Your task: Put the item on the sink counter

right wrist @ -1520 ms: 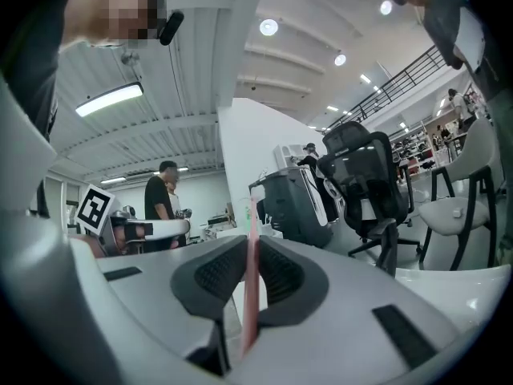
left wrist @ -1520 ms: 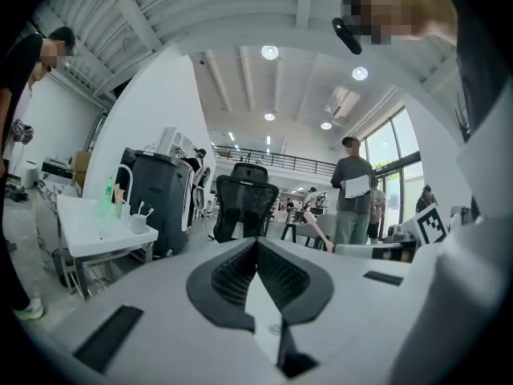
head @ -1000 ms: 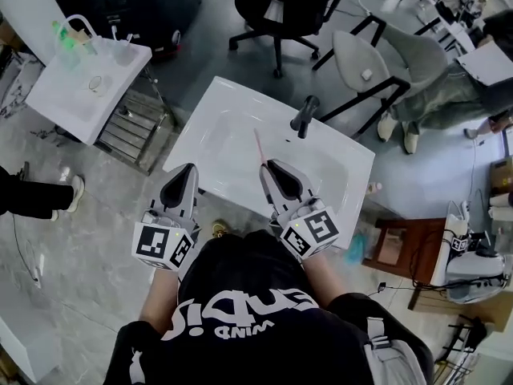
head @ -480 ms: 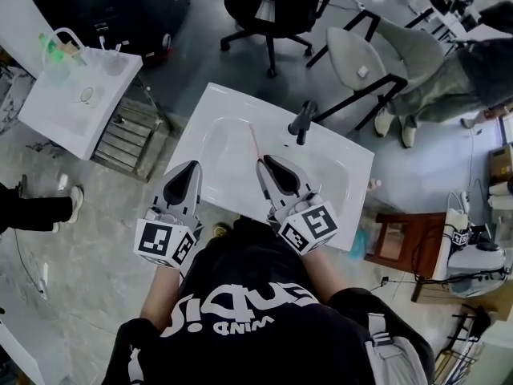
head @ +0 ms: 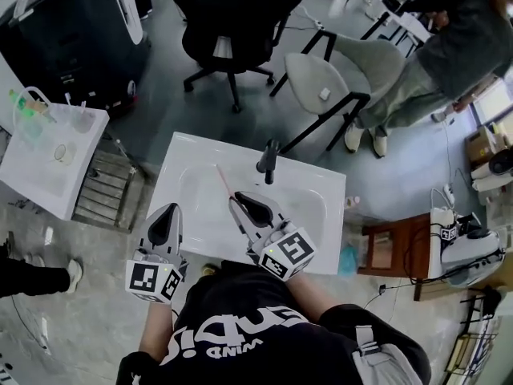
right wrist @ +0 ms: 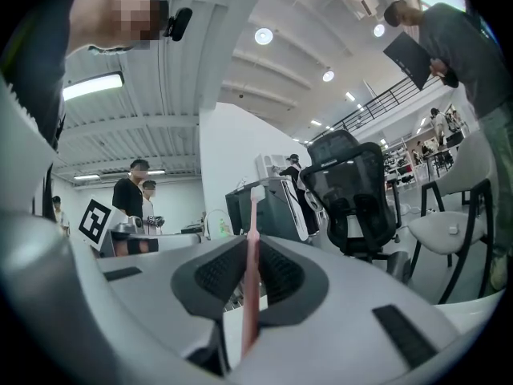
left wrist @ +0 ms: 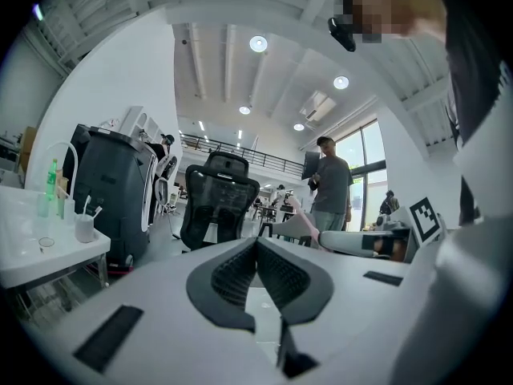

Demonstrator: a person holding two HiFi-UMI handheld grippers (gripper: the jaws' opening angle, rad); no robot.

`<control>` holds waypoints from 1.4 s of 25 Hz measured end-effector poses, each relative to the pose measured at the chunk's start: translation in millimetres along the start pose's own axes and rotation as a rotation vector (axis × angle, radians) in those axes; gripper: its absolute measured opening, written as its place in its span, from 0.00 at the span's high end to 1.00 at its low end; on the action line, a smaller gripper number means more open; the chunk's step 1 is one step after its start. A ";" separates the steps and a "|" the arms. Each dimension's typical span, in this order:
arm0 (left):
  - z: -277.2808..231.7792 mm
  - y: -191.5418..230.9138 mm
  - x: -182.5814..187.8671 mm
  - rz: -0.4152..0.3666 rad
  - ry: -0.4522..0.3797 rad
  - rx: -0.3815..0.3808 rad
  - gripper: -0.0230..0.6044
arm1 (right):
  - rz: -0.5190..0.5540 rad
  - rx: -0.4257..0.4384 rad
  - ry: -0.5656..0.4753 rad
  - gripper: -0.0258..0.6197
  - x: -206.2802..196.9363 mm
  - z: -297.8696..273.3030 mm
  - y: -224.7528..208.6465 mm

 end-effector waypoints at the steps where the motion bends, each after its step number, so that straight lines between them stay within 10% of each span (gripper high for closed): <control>1: -4.6 -1.5 0.5 -0.001 -0.003 -0.007 0.93 | 0.003 -0.006 -0.002 0.87 1.5 1.0 -4.1; 35: -29.6 29.4 -14.8 0.021 0.053 0.049 0.93 | 0.166 -0.015 0.304 0.87 -124.8 -145.7 -91.6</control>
Point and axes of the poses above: the fingertips, and each gripper's own axes: z backward along the fingers, y to its left, x out of its top, the point moved 3 cm from there along z, backward along the fingers, and after that the axes turned 3 degrees about -x, right-handed, at the moved point
